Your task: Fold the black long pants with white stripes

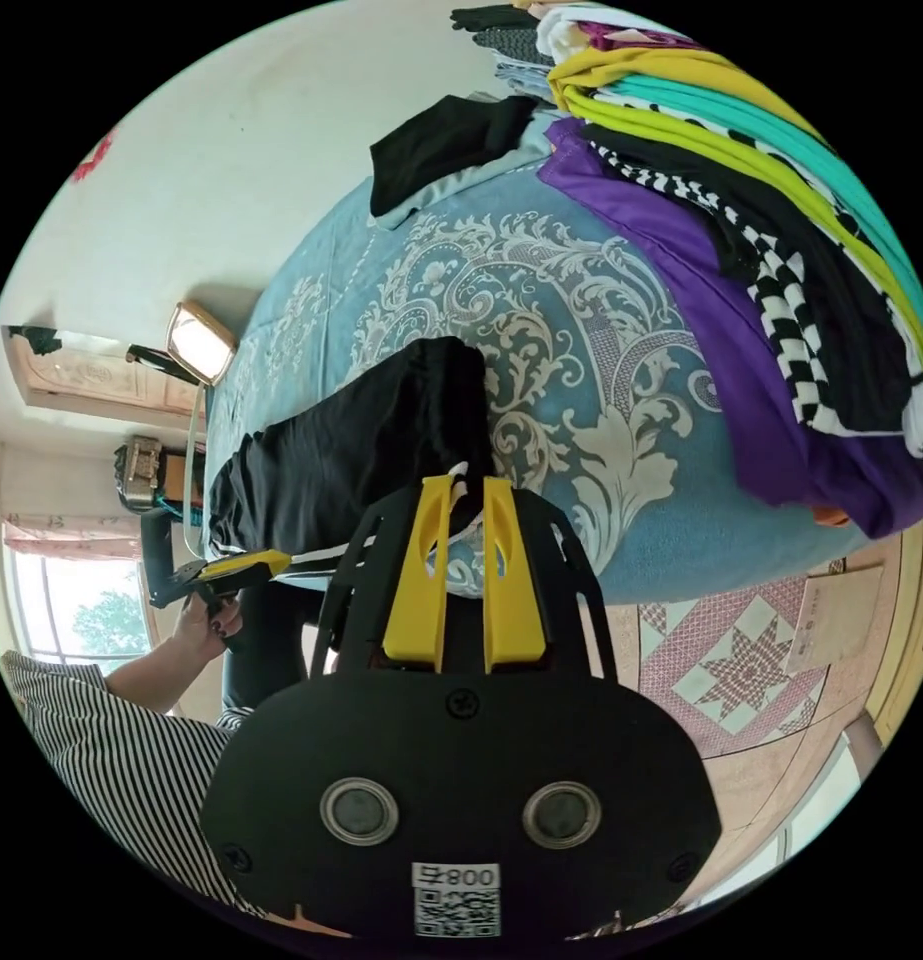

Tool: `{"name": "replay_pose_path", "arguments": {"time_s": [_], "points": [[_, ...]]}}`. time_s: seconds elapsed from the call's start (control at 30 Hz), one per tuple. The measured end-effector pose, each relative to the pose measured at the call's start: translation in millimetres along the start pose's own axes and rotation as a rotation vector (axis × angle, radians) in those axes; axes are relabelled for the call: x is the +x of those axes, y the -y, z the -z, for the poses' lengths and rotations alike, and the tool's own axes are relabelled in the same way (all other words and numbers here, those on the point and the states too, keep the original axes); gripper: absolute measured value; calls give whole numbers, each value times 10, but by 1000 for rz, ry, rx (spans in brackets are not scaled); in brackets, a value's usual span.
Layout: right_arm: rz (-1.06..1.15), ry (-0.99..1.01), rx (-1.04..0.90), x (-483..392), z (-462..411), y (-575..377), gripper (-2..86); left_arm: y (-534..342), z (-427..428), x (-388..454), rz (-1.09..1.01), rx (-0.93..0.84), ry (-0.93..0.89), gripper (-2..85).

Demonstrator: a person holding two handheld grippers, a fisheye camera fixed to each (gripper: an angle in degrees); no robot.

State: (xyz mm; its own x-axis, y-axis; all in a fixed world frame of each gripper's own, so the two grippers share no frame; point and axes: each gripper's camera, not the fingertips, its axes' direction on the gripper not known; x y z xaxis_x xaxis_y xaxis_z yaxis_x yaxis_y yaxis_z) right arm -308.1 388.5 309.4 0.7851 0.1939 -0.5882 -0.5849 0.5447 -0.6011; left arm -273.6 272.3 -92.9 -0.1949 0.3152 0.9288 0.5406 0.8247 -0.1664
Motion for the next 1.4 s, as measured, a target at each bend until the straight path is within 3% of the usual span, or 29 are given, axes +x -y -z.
{"name": "replay_pose_path", "arguments": {"time_s": [0.17,0.33,0.57,0.73,0.9,1.17,1.27,1.4], "points": [[-53,4,9,-69,250,-10,42,-300,237,-427,44,48,6,3],[-165,174,68,-69,491,106,51,-527,632,-944,103,156,22,9],[-113,-33,168,-802,1059,447,32,-529,1447,-1911,130,319,177,45],[63,43,152,-1596,1139,917,26,-312,1621,-2559,138,265,273,63],[332,198,-11,-2736,764,1577,25,-273,1373,-3028,129,65,358,44],[671,366,-353,-4291,98,1973,17,-1046,1725,-3468,98,375,138,8],[770,262,-525,-4682,-134,1787,12,-1396,1771,-3623,79,441,54,6],[783,270,-515,-4979,149,1827,6,-1790,1731,-3802,57,457,-2,4]]}}
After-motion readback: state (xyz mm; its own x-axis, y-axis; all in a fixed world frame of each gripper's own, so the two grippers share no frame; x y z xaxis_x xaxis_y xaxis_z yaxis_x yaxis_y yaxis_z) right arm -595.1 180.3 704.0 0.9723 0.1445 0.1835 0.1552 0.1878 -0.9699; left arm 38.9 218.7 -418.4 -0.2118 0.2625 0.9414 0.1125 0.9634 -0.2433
